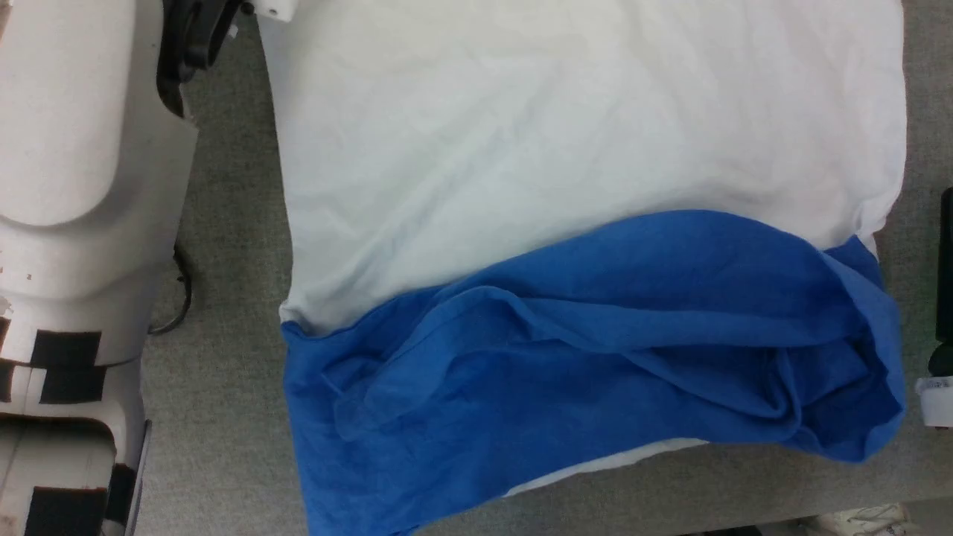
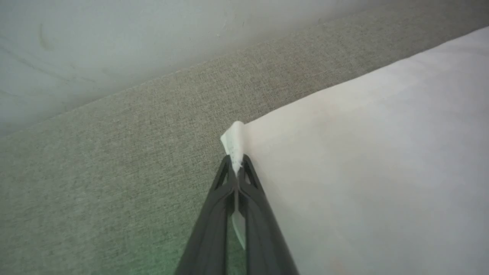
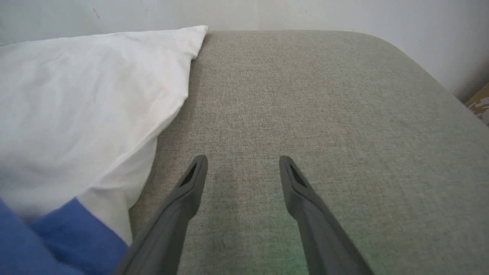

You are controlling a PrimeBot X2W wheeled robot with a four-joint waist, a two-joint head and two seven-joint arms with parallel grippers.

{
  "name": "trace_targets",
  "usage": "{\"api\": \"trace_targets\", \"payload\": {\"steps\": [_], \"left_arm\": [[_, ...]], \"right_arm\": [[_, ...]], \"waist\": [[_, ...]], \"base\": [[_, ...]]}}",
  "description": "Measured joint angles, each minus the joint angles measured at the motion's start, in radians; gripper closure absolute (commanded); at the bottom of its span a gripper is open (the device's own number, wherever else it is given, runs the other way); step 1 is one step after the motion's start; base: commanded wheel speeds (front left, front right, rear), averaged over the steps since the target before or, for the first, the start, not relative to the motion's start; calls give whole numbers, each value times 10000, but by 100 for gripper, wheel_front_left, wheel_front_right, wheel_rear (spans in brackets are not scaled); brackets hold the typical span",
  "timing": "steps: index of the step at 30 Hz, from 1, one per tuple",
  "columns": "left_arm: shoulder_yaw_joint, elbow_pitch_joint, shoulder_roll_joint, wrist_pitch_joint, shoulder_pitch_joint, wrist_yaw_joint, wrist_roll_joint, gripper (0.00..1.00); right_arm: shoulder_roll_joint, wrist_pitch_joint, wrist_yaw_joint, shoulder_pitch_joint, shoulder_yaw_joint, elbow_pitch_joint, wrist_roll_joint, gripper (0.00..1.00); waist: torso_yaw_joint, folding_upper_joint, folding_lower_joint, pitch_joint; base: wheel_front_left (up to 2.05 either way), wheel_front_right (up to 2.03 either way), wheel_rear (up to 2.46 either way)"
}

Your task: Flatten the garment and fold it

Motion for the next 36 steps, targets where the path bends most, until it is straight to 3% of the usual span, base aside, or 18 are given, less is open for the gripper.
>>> {"api": "trace_targets", "payload": {"steps": [7,10,13,16,19,22,25,30,36], "left_arm": [[-2,12,21,-516,369,25,-77,100],[-17,58,-12,-725,593,23,-182,100],[-50,140,-100,-901,677,19,-330,100],[-121,199,-280,-1049,683,8,-422,100],[-224,270,-483,-1118,679,8,-439,100],[-293,332,-673,-1175,626,8,-451,100],[-395,366,-872,-1260,529,10,-453,100],[-545,393,-1131,-1344,331,27,-481,100],[-742,385,-1425,-1346,79,98,-483,100]], "right_arm": [[-453,-40,0,-431,-153,-796,717,0],[-1289,307,0,-1167,-399,-1979,1396,0],[-2548,917,0,-2477,-608,-2895,1977,0],[-3501,1873,0,-4102,-460,-2987,2826,0],[-3900,3244,0,-5669,244,-2000,3505,0],[-3595,4805,0,-7211,928,-192,3873,0],[-3423,5779,0,-8578,1590,1521,3035,0],[-2424,6554,0,-10023,1653,4343,1638,0],[-2176,6888,0,-10810,1536,6188,215,0]], "waist": [[16,0,0,-207],[42,0,-1,-398],[95,0,-1,-591],[215,0,-1,-717],[393,0,-1,-751],[571,0,-1,-743],[745,0,0,-682],[985,0,0,-470],[1318,0,0,-138]], "base": [[0,0,0],[0,0,0],[0,0,0],[0,0,0],[0,0,0],[0,0,0],[0,0,0],[0,0,0],[0,0,0]]}}
